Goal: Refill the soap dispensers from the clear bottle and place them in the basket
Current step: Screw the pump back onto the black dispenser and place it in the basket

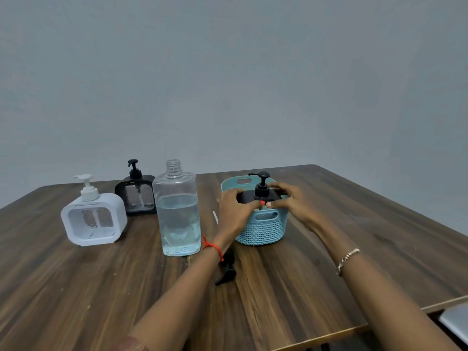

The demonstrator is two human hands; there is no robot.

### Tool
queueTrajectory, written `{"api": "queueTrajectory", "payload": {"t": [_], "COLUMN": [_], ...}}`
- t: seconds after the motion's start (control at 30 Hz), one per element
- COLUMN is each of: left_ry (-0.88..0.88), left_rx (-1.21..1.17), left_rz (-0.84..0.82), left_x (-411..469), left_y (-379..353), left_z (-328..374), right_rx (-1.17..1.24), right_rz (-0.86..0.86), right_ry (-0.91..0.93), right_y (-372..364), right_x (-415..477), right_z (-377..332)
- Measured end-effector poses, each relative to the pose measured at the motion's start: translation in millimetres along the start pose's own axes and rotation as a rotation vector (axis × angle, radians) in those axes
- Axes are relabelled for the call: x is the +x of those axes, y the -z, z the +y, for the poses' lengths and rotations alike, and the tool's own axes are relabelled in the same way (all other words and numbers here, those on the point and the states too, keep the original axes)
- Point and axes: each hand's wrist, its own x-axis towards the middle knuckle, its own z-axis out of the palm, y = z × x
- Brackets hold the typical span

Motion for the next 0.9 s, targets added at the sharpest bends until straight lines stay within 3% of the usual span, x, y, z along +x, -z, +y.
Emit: {"api": "queueTrajectory", "payload": {"t": [0.27,0.63,0.73,0.9], "left_ry": [0.045,-0.008,-0.080,-0.363], "left_rx": [0.134,0.446,0.442,0.214], "left_rz": [0.010,-0.123,-0.118,0.011], "left_x": [-2,-2,-6,-14], "left_y": [-1,0,9,42], "left_z": [0,-6,3,29], "right_rx": [-0.012,-0.325,-0.352,-0.127], "right_rz": [-0.013,-0.049,0.167,0.512], "right_ry": [-0.021,-0.043,-0.021,0.296], "right_y": [0,-10,-16,-41], "right_x": [2,-1,-8,-24], "right_z": [2,-18,-23,-69]}}
